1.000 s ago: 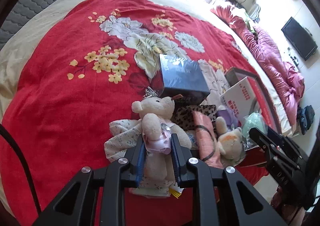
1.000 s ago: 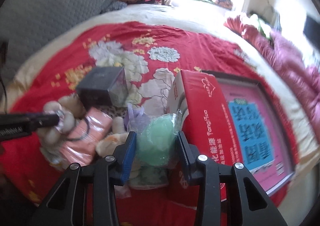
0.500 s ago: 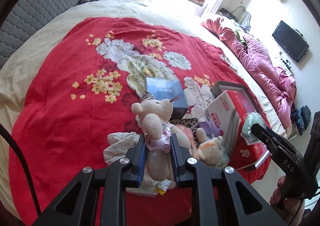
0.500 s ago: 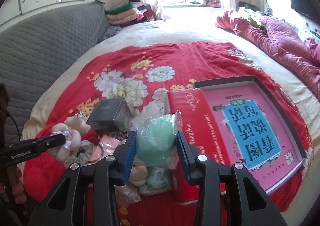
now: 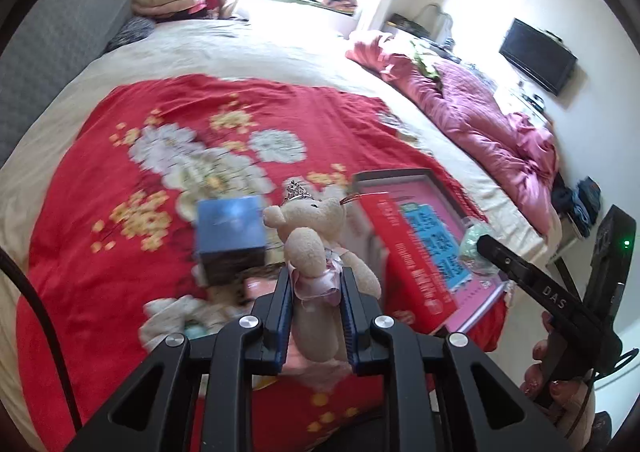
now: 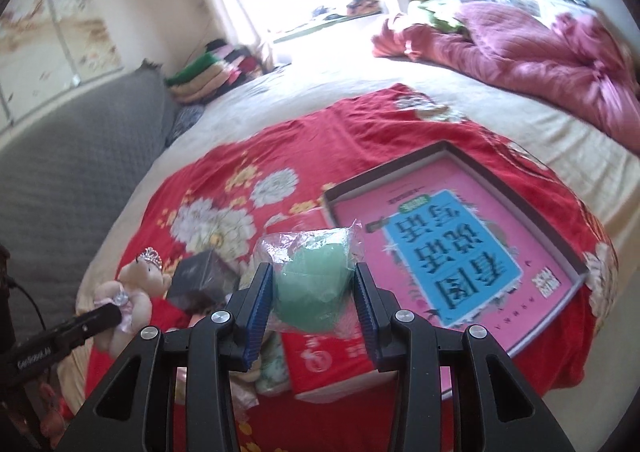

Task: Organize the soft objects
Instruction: 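Carry the bear with left gripper while right gripper lowers the sponge into the pink tray and opens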

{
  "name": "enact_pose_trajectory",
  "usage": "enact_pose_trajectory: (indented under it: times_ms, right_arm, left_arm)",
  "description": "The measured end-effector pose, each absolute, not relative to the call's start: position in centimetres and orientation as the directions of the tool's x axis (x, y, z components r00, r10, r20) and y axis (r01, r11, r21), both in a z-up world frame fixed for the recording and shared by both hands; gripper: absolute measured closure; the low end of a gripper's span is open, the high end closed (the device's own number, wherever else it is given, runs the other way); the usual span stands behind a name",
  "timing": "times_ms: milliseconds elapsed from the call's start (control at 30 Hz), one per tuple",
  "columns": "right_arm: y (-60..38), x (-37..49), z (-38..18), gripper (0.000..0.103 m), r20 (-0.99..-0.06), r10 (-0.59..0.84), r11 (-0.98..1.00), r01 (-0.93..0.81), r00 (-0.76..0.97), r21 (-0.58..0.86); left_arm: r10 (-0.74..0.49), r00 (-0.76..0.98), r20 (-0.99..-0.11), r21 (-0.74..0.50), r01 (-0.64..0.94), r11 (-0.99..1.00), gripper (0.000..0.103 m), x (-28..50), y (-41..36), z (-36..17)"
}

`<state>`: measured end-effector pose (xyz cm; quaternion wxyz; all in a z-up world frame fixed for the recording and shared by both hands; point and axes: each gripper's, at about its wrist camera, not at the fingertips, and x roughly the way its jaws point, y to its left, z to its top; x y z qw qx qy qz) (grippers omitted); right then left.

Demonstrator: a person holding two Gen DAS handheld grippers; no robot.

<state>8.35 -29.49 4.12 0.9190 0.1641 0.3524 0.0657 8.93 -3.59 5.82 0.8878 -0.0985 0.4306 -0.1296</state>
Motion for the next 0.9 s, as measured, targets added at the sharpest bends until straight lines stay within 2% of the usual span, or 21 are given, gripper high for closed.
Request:
enact_pose_trajectory:
  times_ms: [233,567,900]
  right_arm:
    - [-34.3,8.0,3.9,0.062,-0.619,0.175,0.915,0.105,0.765,0.389]
    - [-39.6,7.6,3.4,0.062,-0.621,0.062,0.909,0.213,0.782,0.359]
    - [-43.0,8.2,1.1,0.062,-0.660,0.010,0.889,0.295,0.751,0.349]
  left_arm:
    - [-0.359,0.567,-0.741,-0.265,0.245,0.933,0.081,10.6,-9.7,6.3]
    - [-0.433,0.506,-0.746,-0.276,0.357,0.893,0.081,12.2,-17.2,5.7]
    - [-0.430,0.409,-0.805,-0.237,0.443,0.865,0.081,14.0,-24.0,3.4]
